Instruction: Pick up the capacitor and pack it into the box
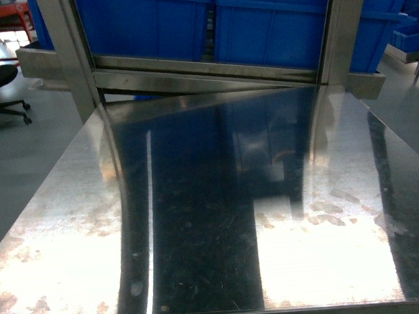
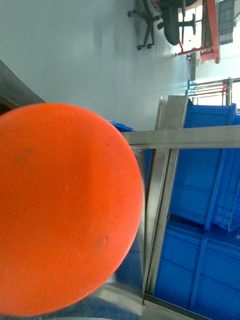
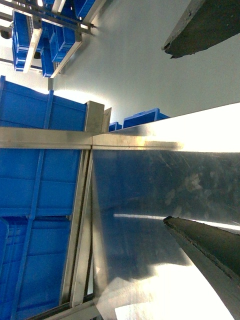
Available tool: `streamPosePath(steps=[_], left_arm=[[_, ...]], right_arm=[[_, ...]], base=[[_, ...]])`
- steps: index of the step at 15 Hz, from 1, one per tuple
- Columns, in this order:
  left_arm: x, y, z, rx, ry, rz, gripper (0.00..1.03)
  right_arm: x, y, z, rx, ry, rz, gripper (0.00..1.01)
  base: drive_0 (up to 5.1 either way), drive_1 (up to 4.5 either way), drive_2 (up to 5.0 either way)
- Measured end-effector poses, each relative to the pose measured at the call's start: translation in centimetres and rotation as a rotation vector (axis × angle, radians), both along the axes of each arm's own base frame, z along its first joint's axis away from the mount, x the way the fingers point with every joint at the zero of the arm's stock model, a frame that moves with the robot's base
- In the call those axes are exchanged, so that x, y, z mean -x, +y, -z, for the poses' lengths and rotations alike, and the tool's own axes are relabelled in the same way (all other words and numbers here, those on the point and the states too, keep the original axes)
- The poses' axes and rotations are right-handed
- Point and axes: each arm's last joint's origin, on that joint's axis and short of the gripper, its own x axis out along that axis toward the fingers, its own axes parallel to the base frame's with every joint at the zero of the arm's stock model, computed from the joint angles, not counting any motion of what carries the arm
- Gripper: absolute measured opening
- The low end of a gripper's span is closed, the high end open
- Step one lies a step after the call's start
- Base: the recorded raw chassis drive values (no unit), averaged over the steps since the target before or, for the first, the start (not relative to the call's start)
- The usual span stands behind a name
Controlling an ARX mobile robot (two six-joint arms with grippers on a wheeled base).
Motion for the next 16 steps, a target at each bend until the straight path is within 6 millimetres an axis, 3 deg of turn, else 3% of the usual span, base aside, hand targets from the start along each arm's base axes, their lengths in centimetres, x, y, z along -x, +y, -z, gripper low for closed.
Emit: streamPosePath(steps=[16], left_arm=[[0.00, 0.00, -0.02, 0.000, -0.002, 0.000, 0.44]], right_arm=[[0.00, 0.00, -0.01, 0.000, -0.001, 0.000, 0.98]], base=[[0.0, 0.00, 0.0]])
